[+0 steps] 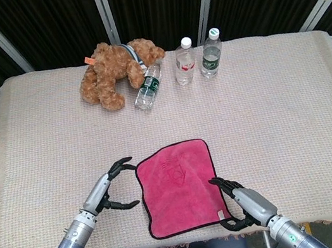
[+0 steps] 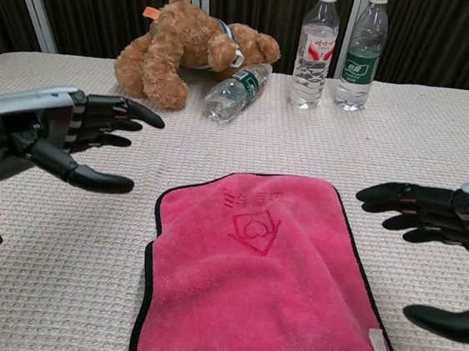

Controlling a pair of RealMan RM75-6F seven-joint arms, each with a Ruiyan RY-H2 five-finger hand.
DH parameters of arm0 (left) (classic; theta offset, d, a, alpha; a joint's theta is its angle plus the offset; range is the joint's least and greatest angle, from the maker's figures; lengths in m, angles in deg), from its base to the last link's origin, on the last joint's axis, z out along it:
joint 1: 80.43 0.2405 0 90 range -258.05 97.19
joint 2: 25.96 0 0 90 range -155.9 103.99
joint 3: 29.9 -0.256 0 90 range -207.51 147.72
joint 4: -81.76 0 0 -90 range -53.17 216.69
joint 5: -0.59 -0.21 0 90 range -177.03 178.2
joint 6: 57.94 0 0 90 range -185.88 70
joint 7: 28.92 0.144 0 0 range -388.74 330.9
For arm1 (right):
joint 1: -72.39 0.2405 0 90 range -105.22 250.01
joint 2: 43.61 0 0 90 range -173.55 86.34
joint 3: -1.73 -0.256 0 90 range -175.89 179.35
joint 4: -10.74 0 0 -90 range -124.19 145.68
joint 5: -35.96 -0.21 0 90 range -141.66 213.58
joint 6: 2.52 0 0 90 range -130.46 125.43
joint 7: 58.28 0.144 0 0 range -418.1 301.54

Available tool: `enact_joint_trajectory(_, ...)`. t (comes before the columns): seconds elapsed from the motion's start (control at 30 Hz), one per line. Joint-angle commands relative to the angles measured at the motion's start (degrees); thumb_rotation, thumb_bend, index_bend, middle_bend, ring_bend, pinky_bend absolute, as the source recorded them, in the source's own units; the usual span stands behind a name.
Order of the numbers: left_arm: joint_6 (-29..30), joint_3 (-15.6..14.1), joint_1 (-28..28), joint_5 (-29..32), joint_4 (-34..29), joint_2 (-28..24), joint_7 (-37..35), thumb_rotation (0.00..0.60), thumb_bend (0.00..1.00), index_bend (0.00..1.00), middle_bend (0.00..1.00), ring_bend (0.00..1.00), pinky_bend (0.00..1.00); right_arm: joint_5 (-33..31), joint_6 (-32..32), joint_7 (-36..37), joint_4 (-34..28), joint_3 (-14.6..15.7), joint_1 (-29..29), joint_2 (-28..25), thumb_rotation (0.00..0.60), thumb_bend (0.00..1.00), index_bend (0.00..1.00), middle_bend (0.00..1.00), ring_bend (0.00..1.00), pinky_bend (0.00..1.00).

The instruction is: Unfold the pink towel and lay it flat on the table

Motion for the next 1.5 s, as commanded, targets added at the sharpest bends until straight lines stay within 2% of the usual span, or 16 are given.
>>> enact_joint_trajectory(0.03,0.2,0.9,-0.3,0.1,0.0,-1.6,-0.2,0.600,0.16,0.24,0.06,0.00,0.00,2.4,0.9,1.7,-0.1,-0.4,-0.8,-1.5,0.600,0.32,0.00,0.00,0.00,0.00)
enact_joint_trajectory(0.1,-0.1,0.7,-0.7,-0.2,1.0,-2.0,1.1,0.600,0.37,0.24,0.07,0.00,0.00,3.5,1.6,2.4,0.8,-0.8,-1.1,-2.0,0.600,0.32,0.00,0.00,0.00,0.00)
enact_joint_trajectory(0.17,-0.4,0.3,-1.2,-0.6,2.6,-2.0,3.4,0.600,0.55,0.24,0.08,0.00,0.00,4.6,2.5,3.2,2.3,-1.2,-1.6,-2.3,0.600,0.32,0.00,0.00,0.00,0.00)
enact_joint_trajectory(0.27,-1.2,-0.5,-2.6,-1.4,5.5,-1.2,8.9,0.600,0.70,0.24,0.09,0.00,0.00,5.9,4.1,4.2,4.8,-1.7,-2.4,-1.9,0.600,0.32,0.00,0.00,0.00,0.00)
enact_joint_trajectory(0.37,-2.5,-1.1,-4.3,-1.9,7.9,-0.4,15.0,0.600,0.74,0.24,0.11,0.00,0.00,7.4,5.7,5.5,7.0,-2.0,-3.3,-1.3,0.600,0.32,0.00,0.00,0.00,0.00)
enact_joint_trajectory(0.43,-3.9,-1.6,-5.8,-2.0,9.6,0.3,20.2,0.600,0.73,0.24,0.11,0.00,0.00,8.2,6.5,6.6,8.7,-2.3,-3.8,-1.0,0.600,0.32,0.00,0.00,0.00,0.00)
enact_joint_trajectory(0.5,-5.0,-2.0,-7.1,-2.1,11.1,1.2,24.8,0.600,0.66,0.24,0.12,0.00,0.00,8.7,6.9,7.5,10.1,-2.4,-4.1,-0.7,0.600,0.32,0.00,0.00,0.00,0.00)
enact_joint_trajectory(0.57,-5.3,-2.3,-8.2,-2.1,12.9,2.6,30.2,0.600,0.50,0.24,0.13,0.00,0.00,9.1,7.3,9.1,11.8,-2.6,-4.5,-0.3,0.600,0.32,0.00,0.00,0.00,0.00)
enact_joint_trajectory(0.7,-4.3,-2.0,-9.2,-1.0,15.6,6.1,37.2,0.600,0.27,0.32,0.16,0.00,0.00,9.9,7.3,12.3,15.2,-2.8,-4.9,0.8,0.600,0.32,0.00,0.00,0.00,0.00)
enact_joint_trajectory(0.8,-1.9,-1.6,-9.1,-0.4,18.0,8.8,41.0,0.600,0.19,0.38,0.17,0.00,0.00,10.9,7.6,14.1,17.2,-2.8,-5.2,1.6,0.600,0.32,0.00,0.00,0.00,0.00)
enact_joint_trajectory(1.07,4.2,-0.5,-8.5,-0.7,24.7,15.3,45.7,0.600,0.17,0.46,0.18,0.00,0.00,14.1,8.7,17.7,20.5,-2.6,-6.0,3.3,0.600,0.32,0.00,0.00,0.00,0.00)
enact_joint_trajectory(1.5,7.0,-0.1,-9.5,-2.8,33.9,21.4,44.2,0.600,0.17,0.50,0.19,0.00,0.00,15.0,9.4,19.3,21.1,-2.7,-6.4,3.8,0.600,0.32,0.00,0.00,0.00,0.00)
